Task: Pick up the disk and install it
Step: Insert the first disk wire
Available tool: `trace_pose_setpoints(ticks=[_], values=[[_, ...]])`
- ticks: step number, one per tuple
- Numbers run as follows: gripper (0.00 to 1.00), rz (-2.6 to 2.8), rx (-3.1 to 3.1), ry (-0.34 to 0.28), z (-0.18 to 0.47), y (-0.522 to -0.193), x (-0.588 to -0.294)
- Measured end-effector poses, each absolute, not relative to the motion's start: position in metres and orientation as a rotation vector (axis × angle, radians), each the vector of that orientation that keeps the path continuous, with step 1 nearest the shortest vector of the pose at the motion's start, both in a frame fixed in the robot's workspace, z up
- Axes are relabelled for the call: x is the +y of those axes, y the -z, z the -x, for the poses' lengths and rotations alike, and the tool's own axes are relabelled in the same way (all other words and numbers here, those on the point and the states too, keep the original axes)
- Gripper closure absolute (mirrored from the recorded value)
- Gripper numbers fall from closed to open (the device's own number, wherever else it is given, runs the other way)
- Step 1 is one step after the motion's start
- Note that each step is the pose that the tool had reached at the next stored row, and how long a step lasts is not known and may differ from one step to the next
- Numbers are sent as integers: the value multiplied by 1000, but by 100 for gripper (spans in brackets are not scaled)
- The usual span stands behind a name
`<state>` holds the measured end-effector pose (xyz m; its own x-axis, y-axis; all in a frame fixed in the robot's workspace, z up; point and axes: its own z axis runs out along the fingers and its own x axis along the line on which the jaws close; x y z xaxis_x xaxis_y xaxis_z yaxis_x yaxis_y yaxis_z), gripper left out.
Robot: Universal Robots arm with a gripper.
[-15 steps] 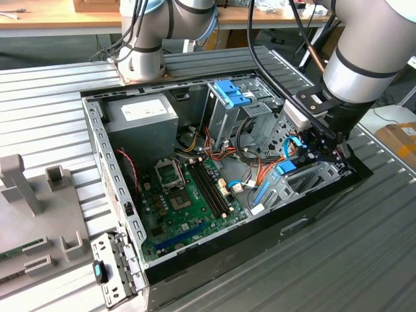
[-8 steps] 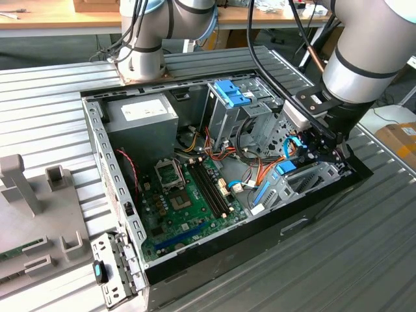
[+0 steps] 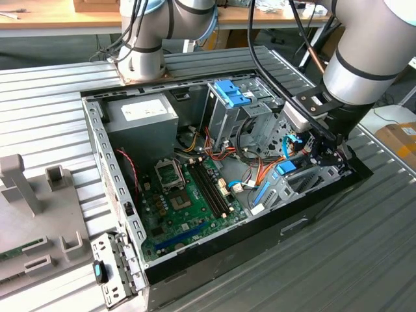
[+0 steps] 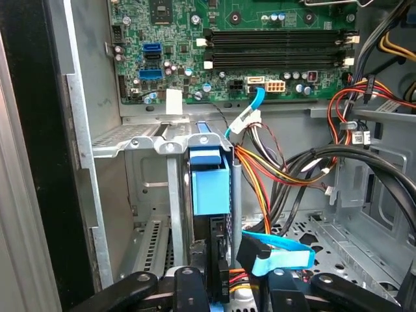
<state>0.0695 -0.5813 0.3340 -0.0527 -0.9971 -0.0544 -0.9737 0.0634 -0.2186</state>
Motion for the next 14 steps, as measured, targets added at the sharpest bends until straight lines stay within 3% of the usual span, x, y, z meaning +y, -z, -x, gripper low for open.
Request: trace_pose_setpoints(ticks=[6,14], values=[[60,2021,2143,182,-70,-381,-581],[60,2021,2144,181,-69,-406,-581]])
